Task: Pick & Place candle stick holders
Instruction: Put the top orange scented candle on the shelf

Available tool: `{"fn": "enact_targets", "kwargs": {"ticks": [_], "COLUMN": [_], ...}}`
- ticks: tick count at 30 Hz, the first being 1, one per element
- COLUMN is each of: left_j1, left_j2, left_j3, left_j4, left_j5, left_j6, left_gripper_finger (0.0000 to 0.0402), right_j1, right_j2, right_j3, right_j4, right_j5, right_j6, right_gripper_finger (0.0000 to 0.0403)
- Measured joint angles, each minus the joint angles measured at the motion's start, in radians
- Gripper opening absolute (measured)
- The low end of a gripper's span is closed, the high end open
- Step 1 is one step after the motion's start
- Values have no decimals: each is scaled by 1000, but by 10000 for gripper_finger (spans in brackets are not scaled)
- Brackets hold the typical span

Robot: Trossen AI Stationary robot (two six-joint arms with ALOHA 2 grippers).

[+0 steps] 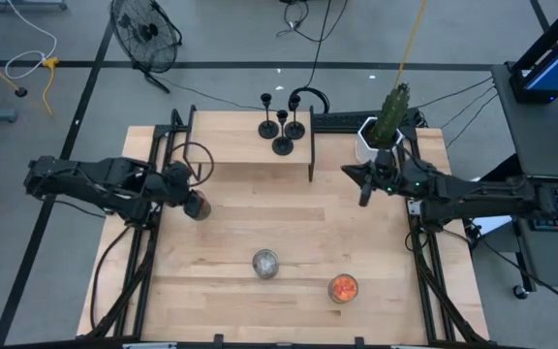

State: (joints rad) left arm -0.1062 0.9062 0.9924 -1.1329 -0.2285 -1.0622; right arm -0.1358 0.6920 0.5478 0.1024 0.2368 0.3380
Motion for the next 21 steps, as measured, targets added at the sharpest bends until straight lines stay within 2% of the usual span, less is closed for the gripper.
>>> {"fn": "enact_targets", "kwargs": {"ticks": [8, 12, 21], "left_j1": [0, 0, 0], "left_j2": [3, 3, 4], "left_j3": [0, 0, 0], "left_j4": [146, 183, 202], "left_j5": [0, 0, 0], "left_j6": [118, 126, 110], "left_gripper_finger": [200, 200, 200], "right_j1": [0, 0, 0], "right_j2": [-156, -217, -252], "right_j3": [0, -1, -8], "right_j4": [-193, -288, -298], "right_j5": [-160, -162, -128], "right_j6": [-56, -70, -142], "right_gripper_finger": [0, 0, 0]}}
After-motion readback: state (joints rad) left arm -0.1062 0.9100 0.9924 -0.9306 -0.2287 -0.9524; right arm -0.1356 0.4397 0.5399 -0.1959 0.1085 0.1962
